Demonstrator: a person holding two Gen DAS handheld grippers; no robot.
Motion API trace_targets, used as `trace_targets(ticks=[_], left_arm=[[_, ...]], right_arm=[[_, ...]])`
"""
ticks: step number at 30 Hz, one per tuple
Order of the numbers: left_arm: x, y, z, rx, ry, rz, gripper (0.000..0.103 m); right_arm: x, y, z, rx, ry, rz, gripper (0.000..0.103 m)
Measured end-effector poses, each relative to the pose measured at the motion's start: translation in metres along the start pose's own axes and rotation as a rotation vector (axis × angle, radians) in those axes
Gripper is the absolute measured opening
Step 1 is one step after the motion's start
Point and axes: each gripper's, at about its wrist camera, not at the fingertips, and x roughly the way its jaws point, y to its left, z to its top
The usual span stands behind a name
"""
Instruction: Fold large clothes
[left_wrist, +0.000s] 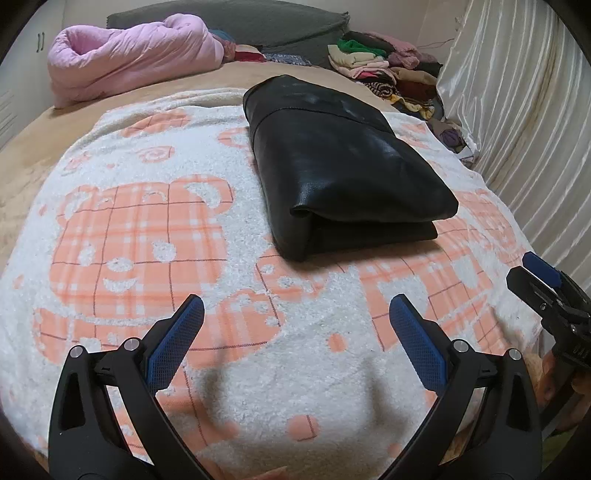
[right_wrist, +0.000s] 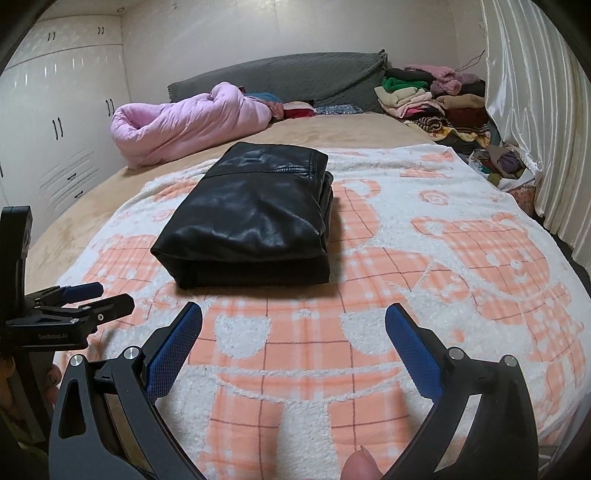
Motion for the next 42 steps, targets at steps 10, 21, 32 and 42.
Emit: trace_targets(ticks=[10,21,32,42], left_arm=[[-0.0022,0.0002,0.0019,0.001,-0.007,0.034,0.094],[-0.0025,0.0009,0.0023,-0.001,-0.010,0.033,0.094],[-0.0036,0.0033,0.0038,-0.003,-0.012,0.036,0.094],[-0.0045,0.0051,0.0045,-0.005,-0.018,0.047,0.094]], right_arm=[[0.0031,0.0008,-0.0016,0.006,0.015,0.010,0.099],[0.0036,0.0015,-0.0023,0.004,0.018,0.009,0.099],[0.0041,0.0016,-0.0025,0.003,0.019,0.010,0.099],[0.0039,0.0025,-0.0028,0.004,0.021,0.007,0.099]])
